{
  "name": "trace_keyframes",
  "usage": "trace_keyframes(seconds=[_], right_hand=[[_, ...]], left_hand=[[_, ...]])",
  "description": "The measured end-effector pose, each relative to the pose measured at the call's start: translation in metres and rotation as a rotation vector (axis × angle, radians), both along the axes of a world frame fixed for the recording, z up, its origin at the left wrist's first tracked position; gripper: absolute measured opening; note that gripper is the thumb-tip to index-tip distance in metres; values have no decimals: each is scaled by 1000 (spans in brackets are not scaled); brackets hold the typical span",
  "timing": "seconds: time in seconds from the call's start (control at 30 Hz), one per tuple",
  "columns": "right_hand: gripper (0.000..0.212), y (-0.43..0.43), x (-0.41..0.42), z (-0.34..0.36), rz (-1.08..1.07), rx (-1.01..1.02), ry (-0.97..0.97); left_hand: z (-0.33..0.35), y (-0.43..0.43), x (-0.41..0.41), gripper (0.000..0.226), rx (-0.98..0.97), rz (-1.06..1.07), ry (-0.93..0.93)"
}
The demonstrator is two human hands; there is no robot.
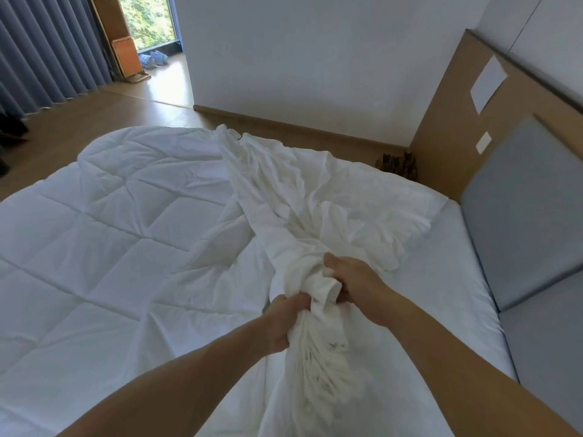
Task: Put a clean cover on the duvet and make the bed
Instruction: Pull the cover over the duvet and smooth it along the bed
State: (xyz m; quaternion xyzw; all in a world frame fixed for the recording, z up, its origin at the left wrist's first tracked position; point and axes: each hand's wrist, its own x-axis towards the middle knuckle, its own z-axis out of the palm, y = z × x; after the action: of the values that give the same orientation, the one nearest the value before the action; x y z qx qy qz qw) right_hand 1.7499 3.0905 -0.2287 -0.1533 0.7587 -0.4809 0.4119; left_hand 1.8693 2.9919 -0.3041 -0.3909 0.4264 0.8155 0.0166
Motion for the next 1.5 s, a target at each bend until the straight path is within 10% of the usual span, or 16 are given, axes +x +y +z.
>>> trace_keyframes(seconds=[0.1, 0.23, 0.47, 0.77, 0.93, 1.3, 1.5], right_hand=[[18, 17, -7, 2, -279, -279, -180], [18, 41, 2, -16, -179, -130, 290], [14, 36, 4, -32, -130, -110, 498], [32, 60, -10, -12, 622, 155, 471], [16, 61, -7, -16, 159, -169, 648], [39, 62, 10, 3, 500, 0, 497], [29, 63, 14, 6, -16, -8, 41]], left_hand=[[-2, -9, -5, 50, 56, 115, 6], [10, -20, -19, 47, 129, 203, 65], [17, -25, -30, 42, 216, 243, 117], [16, -25, -27, 66, 203, 268, 88], [27, -27, -31, 68, 219, 300, 95], [32, -18, -40, 69, 167, 301, 75], [36, -18, -38, 76, 218, 253, 98]])
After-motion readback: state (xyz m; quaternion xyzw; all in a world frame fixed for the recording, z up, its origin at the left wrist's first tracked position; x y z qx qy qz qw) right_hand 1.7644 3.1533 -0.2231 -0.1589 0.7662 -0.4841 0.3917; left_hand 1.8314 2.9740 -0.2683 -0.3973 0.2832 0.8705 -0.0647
